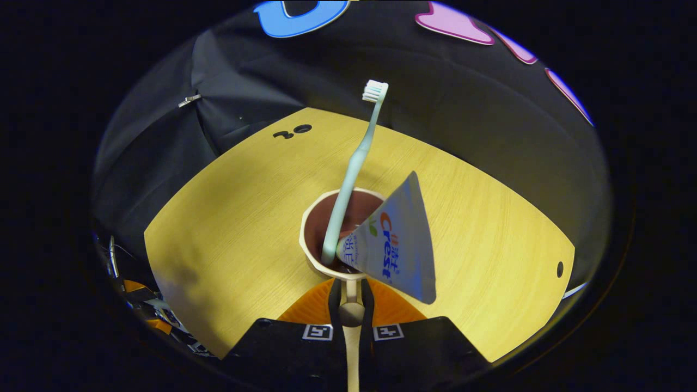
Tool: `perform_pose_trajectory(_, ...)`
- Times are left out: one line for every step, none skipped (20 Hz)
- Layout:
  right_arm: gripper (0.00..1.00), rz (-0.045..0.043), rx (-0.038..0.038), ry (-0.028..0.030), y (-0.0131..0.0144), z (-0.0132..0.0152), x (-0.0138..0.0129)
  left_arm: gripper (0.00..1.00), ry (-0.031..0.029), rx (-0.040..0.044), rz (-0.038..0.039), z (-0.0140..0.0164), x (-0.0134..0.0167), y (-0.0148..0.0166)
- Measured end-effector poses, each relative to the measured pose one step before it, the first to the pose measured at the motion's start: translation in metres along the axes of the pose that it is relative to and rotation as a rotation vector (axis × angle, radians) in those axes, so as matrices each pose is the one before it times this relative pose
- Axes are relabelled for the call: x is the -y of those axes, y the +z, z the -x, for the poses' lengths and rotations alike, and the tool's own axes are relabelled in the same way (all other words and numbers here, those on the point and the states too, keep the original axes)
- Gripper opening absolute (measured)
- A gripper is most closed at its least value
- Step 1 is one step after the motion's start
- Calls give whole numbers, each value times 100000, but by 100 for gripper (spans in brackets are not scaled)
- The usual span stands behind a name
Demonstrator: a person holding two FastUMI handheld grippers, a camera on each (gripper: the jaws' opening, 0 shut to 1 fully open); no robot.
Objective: Put the toothbrush and toothpaste on the desktop into the cup, then pick up the cup and place it on the coaster on the desktop.
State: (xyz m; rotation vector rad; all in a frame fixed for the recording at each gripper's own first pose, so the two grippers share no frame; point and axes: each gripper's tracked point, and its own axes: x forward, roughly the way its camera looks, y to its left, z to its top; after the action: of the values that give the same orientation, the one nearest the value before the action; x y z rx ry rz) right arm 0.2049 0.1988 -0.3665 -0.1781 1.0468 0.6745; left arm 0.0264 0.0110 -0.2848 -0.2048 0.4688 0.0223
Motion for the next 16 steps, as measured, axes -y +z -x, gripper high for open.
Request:
perform_pose_trajectory(12,107,-422,166,81,-266,-329,71,86,133,380,-72,-293,140)
perform_pose_trajectory(12,-204,-845,532,18,-419,-341,71,71,-130,279,-79,-270,-18)
perform_pose_trajectory(12,65,-429,277,111,-475,-357,71,203,-97,54,-72,-317,36)
perform_pose_trajectory(12,706,-727,162,-164,-112,30,71,159,-76,64,-93,-317,23)
perform_pose_trajectory(12,889,-900,-237,-170,216,128,71,233,169,202,-53,-321,113)
perform_pose_trajectory(12,865,-749,-605,-45,124,89,71,147,74,291,-29,-229,20)
perform_pose_trajectory(12,594,-1153,-721,-170,-57,87,71,37,29,297,-48,-145,21)
perform_pose_trajectory(12,-151,-171,67,12,-93,-168,71,-26,-33,250,-58,-125,-71)
perform_pose_trajectory(12,-328,200,-141,172,-69,-109,71,-137,110,186,-10,-75,61)
perform_pose_trajectory(12,-535,-547,103,-226,53,88,71,-225,-164,148,-102,-10,-38)
perform_pose_trajectory(12,-940,-556,227,-51,-127,-105,71,-90,-113,39,-67,-35,27)
perform_pose_trajectory(12,-590,-195,-96,-34,45,-36,71,-28,160,0,-77,-68,4)
perform_pose_trajectory(13,-142,-570,-256,-88,-361,40,71,-54,235,64,79,-18,130)
perform_pose_trajectory(17,-205,-54,-321,-2,337,2,71,-106,379,119,-1,-10,62)
perform_pose_trajectory(19,-128,-328,-346,16,20,38,71,-129,135,62,78,38,105)
perform_pose_trajectory(21,-369,-73,-408,-16,-45,47,71,-339,-11,1,109,143,-46)
